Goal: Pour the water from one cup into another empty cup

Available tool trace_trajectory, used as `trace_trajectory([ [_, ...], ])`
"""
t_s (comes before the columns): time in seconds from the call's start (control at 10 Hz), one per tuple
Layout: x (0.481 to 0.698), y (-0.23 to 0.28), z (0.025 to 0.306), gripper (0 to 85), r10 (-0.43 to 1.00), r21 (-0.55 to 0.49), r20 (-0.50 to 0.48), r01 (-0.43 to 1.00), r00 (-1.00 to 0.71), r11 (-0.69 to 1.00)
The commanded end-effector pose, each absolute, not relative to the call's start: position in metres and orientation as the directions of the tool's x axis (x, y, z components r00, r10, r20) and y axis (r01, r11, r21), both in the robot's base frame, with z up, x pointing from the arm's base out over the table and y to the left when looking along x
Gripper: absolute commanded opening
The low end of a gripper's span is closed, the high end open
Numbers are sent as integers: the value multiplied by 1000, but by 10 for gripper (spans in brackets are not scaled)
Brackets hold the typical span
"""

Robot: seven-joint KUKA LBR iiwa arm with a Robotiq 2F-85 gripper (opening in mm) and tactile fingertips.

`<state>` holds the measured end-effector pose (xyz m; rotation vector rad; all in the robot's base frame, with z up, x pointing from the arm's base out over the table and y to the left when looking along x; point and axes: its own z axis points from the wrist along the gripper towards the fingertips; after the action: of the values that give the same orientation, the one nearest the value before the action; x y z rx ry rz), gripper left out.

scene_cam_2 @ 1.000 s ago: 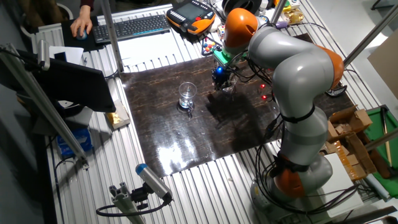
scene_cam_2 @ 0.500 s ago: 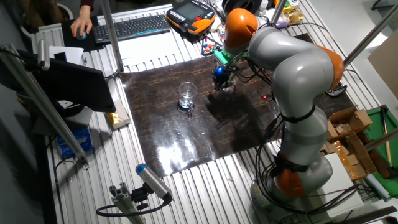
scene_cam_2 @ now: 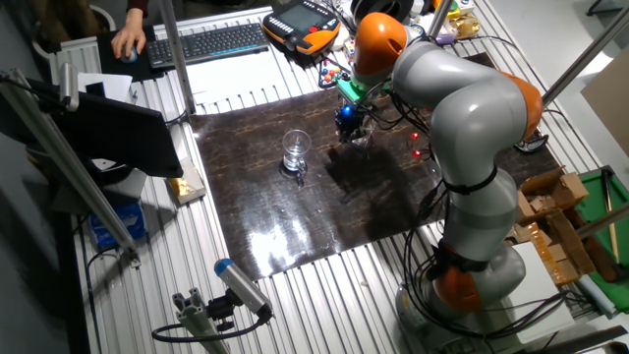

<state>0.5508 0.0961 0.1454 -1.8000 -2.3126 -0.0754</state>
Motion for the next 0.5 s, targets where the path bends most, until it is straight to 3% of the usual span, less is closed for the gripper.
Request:
trace_trajectory([
  [0.0,550,97,146,7,953,-90,201,964,-228,250],
  [0.4,558,95,149,7,959,-85,196,970,-206,226],
])
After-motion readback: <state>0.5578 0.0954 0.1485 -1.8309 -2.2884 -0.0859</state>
